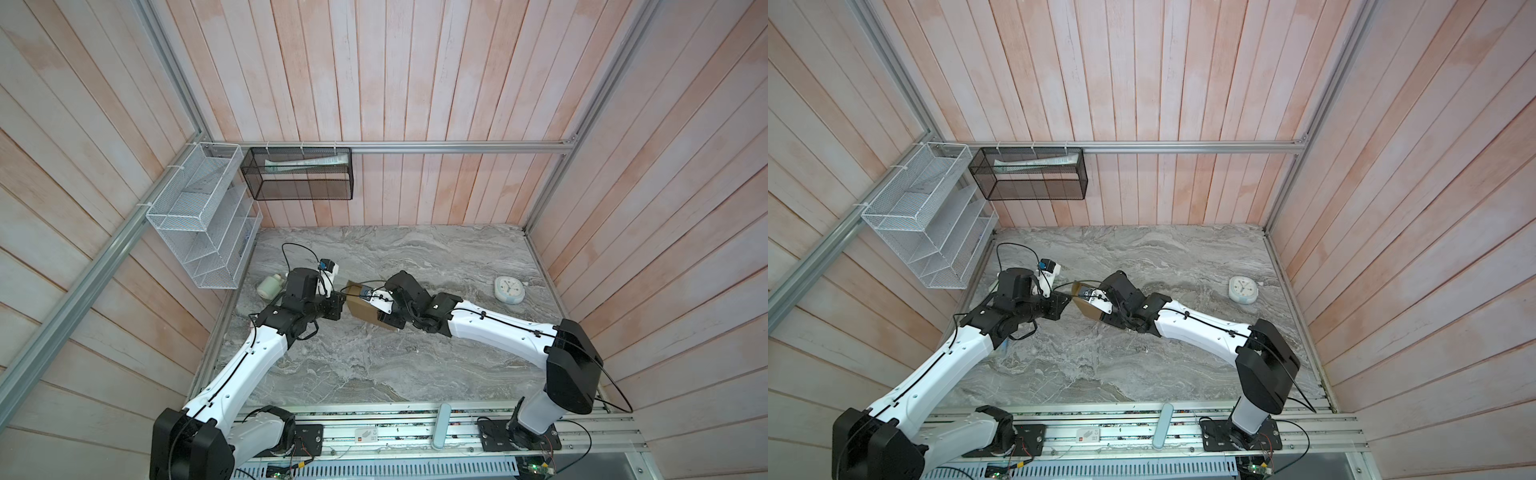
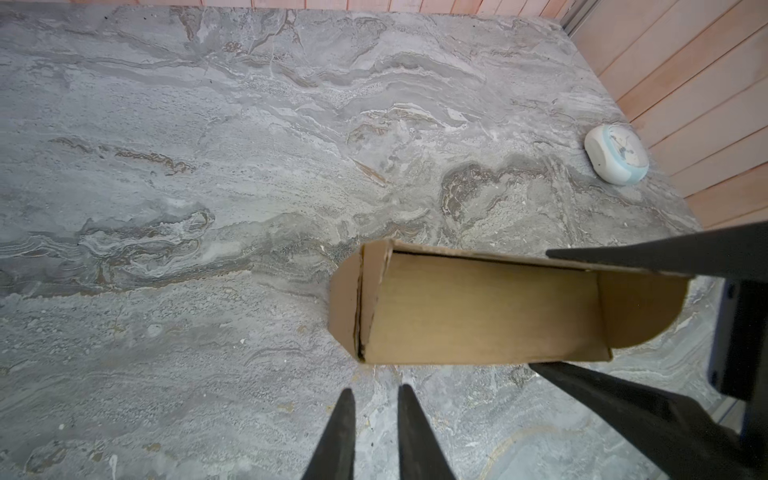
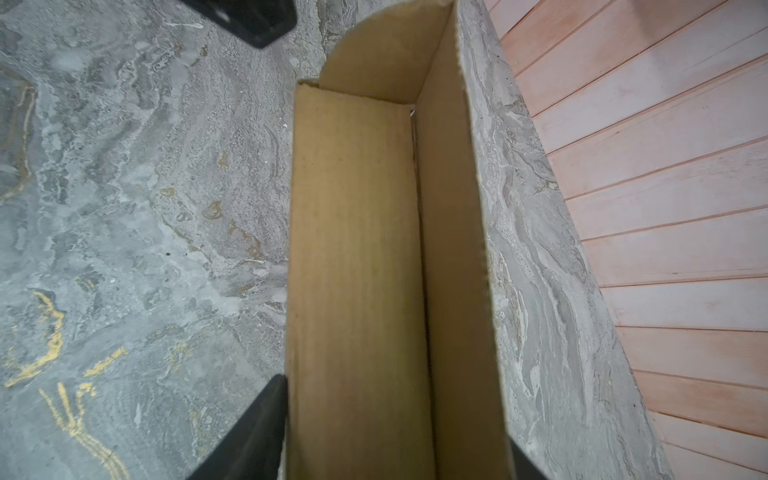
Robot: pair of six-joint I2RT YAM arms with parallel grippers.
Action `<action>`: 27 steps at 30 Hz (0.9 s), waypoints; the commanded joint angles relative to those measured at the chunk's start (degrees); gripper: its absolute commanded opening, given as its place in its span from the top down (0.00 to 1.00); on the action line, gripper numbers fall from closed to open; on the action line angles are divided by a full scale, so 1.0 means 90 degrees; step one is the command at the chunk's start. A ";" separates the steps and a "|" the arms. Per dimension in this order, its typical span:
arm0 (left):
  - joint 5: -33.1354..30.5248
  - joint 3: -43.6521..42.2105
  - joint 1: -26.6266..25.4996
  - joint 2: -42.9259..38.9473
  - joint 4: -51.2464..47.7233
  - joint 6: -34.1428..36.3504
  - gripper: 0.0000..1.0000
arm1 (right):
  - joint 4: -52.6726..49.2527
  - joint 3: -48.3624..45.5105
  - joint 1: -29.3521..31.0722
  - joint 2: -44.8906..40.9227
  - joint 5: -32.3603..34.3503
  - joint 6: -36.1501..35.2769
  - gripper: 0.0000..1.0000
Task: Fold the paper box
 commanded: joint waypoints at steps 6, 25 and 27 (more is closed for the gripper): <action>0.0581 0.0168 0.0439 -0.0197 -0.0042 -0.0296 0.78 | -0.0089 0.0079 -0.0089 0.0153 -0.0178 0.0074 0.44; 0.2219 0.0142 0.0970 0.0354 0.1322 -0.1709 0.44 | -0.0070 0.0058 -0.0187 0.0120 -0.0331 0.0064 0.51; 0.2375 0.0153 0.1002 0.0514 0.1541 -0.1932 0.42 | -0.0070 0.0059 -0.0190 0.0120 -0.0336 0.0064 0.51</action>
